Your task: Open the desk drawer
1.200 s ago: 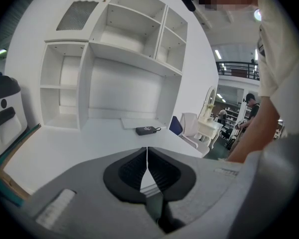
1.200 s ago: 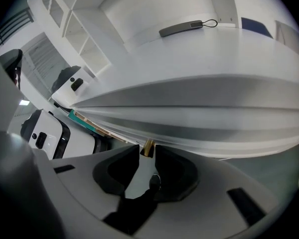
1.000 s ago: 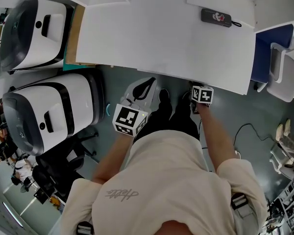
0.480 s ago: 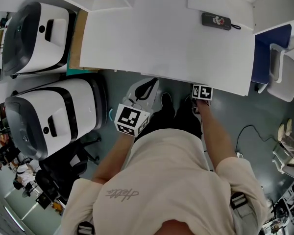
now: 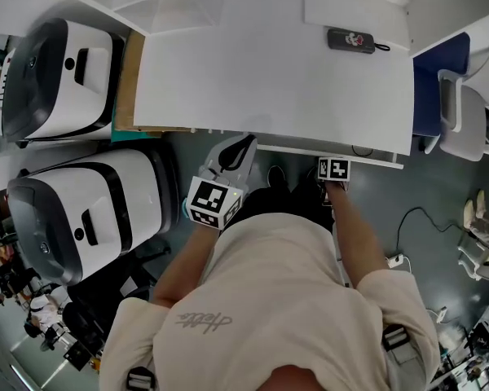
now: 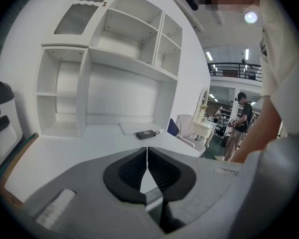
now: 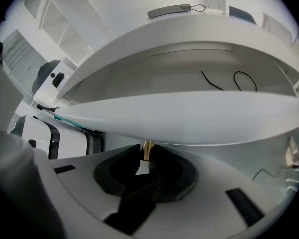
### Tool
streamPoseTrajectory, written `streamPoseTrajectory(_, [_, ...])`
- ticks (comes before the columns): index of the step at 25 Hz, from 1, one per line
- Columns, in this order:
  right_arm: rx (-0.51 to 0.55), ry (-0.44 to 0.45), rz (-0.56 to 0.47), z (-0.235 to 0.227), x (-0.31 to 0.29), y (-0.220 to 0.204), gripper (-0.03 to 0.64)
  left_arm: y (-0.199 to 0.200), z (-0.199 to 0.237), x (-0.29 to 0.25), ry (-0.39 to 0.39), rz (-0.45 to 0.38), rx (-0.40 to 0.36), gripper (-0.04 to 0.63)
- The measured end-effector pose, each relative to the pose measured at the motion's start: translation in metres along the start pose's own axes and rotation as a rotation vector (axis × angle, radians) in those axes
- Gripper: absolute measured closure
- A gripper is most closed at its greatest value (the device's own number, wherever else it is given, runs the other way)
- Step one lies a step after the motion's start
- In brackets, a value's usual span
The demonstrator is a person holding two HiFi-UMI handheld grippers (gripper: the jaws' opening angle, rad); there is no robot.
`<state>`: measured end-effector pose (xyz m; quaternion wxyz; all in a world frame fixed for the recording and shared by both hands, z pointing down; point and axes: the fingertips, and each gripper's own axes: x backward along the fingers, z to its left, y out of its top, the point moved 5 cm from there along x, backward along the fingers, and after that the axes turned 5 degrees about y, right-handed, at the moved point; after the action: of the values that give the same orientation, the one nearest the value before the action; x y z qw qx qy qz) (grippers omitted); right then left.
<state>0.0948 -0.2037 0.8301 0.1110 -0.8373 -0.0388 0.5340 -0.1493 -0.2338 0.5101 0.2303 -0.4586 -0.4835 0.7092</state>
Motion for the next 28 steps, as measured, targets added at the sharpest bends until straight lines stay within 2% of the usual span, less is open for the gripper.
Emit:
streamPoseTrajectory(8, [-0.014, 0.014, 0.0, 0.004, 0.006, -0.036, 0.53, -0.008, -0.015, -0.005, -0.084, -0.008, -0.005, 0.577])
streamPoseTrajectory(12, [-0.013, 0.008, 0.011, 0.005, 0.009, -0.055, 0.53, -0.017, -0.027, 0.002, -0.099, -0.003, 0.002, 0.577])
streamPoseTrajectory(28, [0.002, 0.07, 0.051, 0.013, 0.019, -0.11, 0.529, -0.044, -0.067, 0.07, 0.03, 0.0, 0.033, 0.577])
